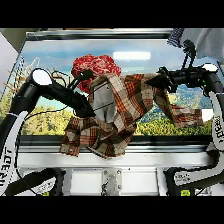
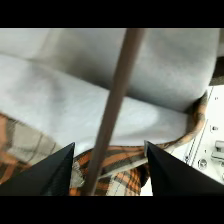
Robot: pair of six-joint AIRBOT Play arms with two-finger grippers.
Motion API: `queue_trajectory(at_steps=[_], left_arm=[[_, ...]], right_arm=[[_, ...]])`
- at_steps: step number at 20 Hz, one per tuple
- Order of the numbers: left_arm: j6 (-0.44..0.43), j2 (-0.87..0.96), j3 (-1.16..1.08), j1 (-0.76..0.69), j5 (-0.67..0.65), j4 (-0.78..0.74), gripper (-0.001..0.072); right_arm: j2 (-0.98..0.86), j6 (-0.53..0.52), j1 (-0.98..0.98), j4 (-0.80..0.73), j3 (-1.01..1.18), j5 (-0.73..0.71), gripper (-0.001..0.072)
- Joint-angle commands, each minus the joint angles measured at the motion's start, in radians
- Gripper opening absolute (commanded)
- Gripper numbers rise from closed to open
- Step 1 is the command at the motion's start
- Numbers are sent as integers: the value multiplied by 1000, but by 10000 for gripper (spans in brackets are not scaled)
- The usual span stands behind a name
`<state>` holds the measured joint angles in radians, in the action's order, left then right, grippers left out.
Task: Fold the clothes and pants, and hang the long-sleeved shirts on hangers.
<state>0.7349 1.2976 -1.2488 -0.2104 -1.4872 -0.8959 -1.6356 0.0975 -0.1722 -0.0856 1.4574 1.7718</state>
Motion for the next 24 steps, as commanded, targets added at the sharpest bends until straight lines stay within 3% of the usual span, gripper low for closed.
queue_trajectory(at_steps=[1,2,8,11,13,17,20,24], left_arm=[[17,-31,0,27,-1,0,541],[32,-39,0,27,-1,0,693],[115,-109,0,90,138,2,696],[153,-169,0,167,145,7,696],[224,-197,0,222,155,6,695],[445,-182,21,354,236,10,695],[432,-119,117,399,251,162,696],[216,-20,272,363,240,455,696]], right_arm=[[0,22,1,-12,1,-37,27],[0,33,1,-13,1,-40,27],[0,34,1,-35,1,-40,27],[0,35,1,-35,1,-40,27],[1,52,1,-34,1,-38,27],[14,68,1,-26,1,10,27],[37,83,1,-23,1,9,27],[46,88,1,-23,1,8,27]])
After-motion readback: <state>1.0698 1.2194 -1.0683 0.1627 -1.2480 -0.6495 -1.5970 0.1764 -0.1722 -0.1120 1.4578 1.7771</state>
